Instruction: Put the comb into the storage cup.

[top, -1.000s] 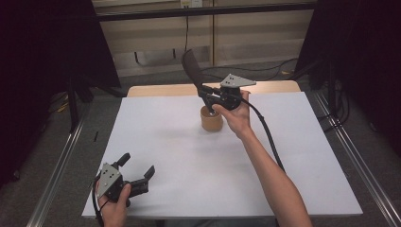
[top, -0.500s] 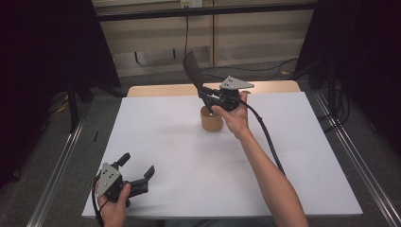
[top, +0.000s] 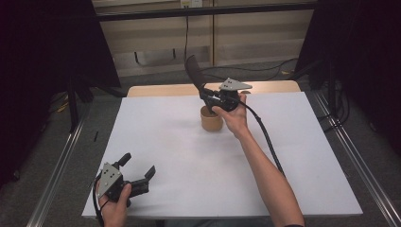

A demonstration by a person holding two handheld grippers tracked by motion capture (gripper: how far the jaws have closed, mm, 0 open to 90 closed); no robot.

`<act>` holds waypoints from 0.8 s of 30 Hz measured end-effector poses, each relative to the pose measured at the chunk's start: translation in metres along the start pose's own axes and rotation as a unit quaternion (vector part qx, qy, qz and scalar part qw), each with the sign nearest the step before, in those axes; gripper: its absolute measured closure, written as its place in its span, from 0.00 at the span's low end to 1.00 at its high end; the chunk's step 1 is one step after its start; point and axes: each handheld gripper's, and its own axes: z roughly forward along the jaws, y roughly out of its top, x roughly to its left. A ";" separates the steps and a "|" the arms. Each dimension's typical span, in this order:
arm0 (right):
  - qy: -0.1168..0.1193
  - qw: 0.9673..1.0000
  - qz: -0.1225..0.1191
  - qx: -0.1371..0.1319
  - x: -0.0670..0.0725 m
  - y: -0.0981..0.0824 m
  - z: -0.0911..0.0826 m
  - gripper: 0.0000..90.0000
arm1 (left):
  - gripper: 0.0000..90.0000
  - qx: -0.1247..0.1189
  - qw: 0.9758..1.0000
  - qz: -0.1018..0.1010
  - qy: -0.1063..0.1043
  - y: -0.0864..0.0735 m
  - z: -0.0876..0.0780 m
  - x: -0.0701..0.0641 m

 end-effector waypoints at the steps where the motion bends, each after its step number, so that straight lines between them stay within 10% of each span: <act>1: -0.001 1.000 -0.003 0.002 0.000 -0.001 0.000 0.81 | 0.02 0.000 1.000 0.000 -0.001 0.000 0.000 0.000; 24: 0.006 1.000 -0.011 0.023 0.000 -0.020 -0.003 0.81 | 0.02 0.000 1.000 0.002 -0.001 0.000 0.000 0.000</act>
